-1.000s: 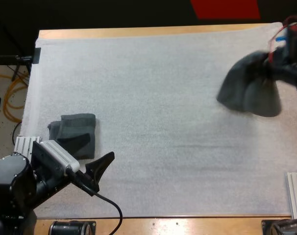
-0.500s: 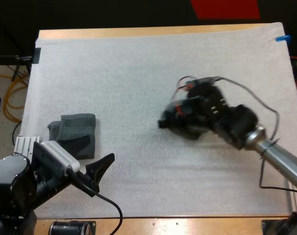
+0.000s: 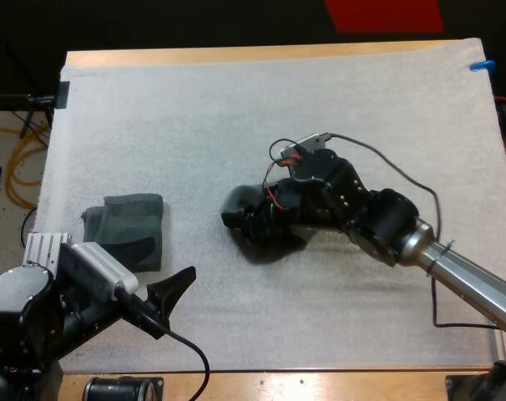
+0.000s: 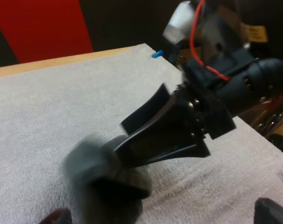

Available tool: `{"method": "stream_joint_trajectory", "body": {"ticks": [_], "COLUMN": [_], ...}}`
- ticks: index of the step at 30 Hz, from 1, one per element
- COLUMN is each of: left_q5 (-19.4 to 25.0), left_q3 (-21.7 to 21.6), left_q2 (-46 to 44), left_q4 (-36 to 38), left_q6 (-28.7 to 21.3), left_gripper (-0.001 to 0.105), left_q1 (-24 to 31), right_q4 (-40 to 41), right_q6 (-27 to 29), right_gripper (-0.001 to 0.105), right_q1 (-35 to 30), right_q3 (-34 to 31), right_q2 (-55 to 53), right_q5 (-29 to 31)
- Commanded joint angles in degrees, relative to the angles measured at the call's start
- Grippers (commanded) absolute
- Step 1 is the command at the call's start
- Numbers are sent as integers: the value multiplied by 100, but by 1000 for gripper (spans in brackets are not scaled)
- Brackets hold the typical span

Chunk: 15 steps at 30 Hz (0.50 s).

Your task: Pick towel from pile fold and stack

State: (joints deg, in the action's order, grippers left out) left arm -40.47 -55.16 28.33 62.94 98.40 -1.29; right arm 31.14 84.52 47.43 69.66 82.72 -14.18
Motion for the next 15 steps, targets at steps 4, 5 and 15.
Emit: {"method": "stream_joint_trajectory", "body": {"ticks": [4, 5, 15], "left_q5": [-15, -15, 14], "left_q3": [-33, -33, -33], "left_q2": [-17, -17, -17], "left_q4": [23, 23, 613], "left_q6": [-8, -7, -279], "left_gripper": [73, 73, 73], "left_q1": [16, 16, 16], "right_q4": [1580, 1797, 1762], "right_q6": [939, 982, 674], "right_gripper": [85, 85, 85], "right_q1": [-9, -9, -76], "right_q3": [56, 56, -618], "right_q2": [-428, -453, -449], "right_q5": [1699, 1870, 1693]}}
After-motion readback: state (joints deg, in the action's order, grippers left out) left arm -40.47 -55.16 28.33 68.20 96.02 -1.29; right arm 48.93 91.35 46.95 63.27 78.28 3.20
